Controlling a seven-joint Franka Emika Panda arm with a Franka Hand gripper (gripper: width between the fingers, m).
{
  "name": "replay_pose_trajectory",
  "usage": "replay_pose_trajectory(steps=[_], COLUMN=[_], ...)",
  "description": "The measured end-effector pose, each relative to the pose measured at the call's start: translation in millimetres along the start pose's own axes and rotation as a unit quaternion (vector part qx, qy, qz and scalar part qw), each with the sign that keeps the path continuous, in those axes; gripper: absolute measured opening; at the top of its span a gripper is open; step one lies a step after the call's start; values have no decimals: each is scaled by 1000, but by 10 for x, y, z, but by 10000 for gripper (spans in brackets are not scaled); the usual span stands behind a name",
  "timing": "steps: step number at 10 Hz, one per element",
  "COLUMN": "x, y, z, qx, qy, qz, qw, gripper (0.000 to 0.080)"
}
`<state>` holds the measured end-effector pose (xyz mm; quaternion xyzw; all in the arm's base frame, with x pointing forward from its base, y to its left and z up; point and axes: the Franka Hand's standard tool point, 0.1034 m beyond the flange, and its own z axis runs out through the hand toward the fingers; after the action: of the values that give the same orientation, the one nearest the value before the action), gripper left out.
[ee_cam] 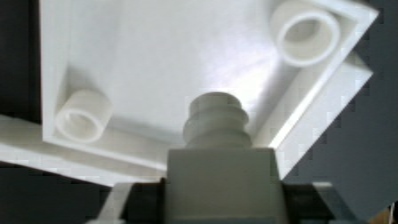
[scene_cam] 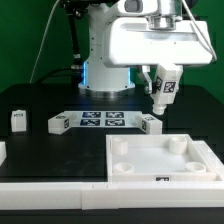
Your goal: Assemble one leg
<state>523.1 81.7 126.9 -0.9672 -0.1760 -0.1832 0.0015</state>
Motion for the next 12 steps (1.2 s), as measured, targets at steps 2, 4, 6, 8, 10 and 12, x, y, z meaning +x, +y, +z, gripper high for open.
replay_pose_trajectory(steps=[2,4,6,8,10,12], x=[213,471,525,529,547,425], y=[-121,-431,-537,-535,-523,-468], z=[23,284,481,460,463,448], qx=[7,21,25,25,21,17], qy=[1,13,23,24,52,51], qz=[11,25,13,13,10,13], qw=[1000,999,999,999,998,998], gripper=[291,291,291,291,291,291])
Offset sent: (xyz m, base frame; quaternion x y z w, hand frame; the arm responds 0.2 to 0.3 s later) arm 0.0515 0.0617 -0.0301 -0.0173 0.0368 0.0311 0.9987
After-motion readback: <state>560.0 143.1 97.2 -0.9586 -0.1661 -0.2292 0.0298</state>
